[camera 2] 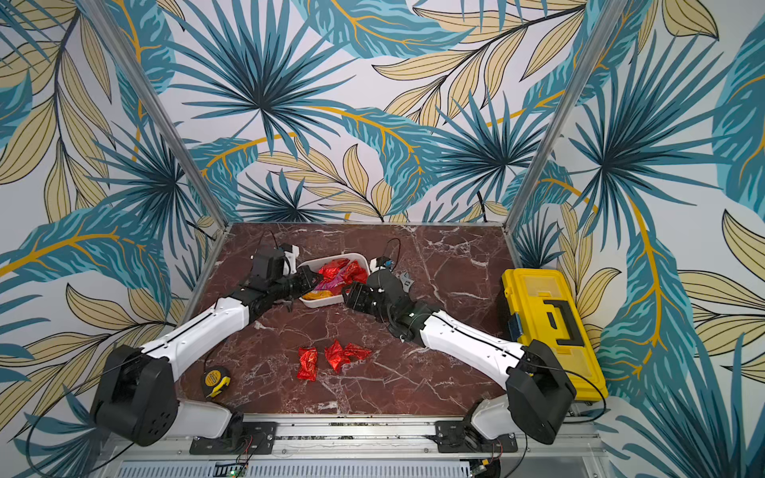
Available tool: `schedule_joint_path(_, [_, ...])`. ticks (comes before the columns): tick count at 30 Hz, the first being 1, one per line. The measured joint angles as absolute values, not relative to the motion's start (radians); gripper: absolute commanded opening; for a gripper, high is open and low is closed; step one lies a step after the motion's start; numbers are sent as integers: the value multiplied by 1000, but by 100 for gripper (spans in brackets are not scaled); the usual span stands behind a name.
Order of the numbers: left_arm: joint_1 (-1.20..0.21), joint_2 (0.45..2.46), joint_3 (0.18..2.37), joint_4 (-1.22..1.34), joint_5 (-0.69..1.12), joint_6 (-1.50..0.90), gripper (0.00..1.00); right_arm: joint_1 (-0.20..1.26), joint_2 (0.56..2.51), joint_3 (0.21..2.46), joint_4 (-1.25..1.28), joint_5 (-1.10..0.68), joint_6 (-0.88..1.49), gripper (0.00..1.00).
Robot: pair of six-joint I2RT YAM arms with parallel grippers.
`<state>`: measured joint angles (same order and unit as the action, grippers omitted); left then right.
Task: Take the tea bags out of the storage box
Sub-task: Pick up the tea bag from the storage box, then place the tea bag at the center of the board.
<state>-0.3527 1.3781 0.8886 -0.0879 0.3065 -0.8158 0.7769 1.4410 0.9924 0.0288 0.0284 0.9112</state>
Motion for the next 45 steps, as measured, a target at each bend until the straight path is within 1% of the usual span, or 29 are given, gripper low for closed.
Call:
schedule_joint_path(5, [-441,1286,764,-4,253,-940,7,777,1504,1010,81,10,962,71])
schedule_joint_path(9, [-490,1218,704,39,211,-1011,7,777,1521,1011,89,11,988,70])
schedule_joint_path(13, [-531,1171,667,64,186,-1063,7,777,1531,1031,101,10,1004,65])
schedule_joint_path(16, [-551,1146,635,76,177,-1089,7,777,1549,1048,121,6,1016,55])
schedule_joint_path(19, [-560,1137,610,81,168,-1108,8,777,1570,1053,136,-5,1029,43])
schedule_joint_path(25, [-566,1129,606,83,148,-1124,14,772,1597,1053,156,-21,1054,23])
schedule_joint_path(27, [-567,1125,603,85,146,-1127,21,772,1597,1053,162,-23,1057,17])
schedule_joint_path(30, [-569,1113,598,85,143,-1126,45,772,1597,1053,165,-27,1058,11])
schedule_joint_path(32, [-569,1096,594,78,134,-1120,63,772,1597,1053,168,-35,1054,9])
schedule_joint_path(34, [-569,1071,593,60,119,-1112,75,772,1597,1053,168,-43,1048,8])
schedule_joint_path(35, [-569,1052,593,46,104,-1106,78,772,1597,1053,168,-46,1040,7])
schedule_joint_path(37, [-569,1007,593,12,69,-1098,82,771,1597,1055,162,-52,1018,7])
schedule_joint_path(41, [-557,872,590,-94,-43,-1078,82,769,1597,1073,117,-70,917,7])
schedule_joint_path(45, [-501,757,577,-186,-108,-1069,82,770,1615,1091,68,-123,795,7])
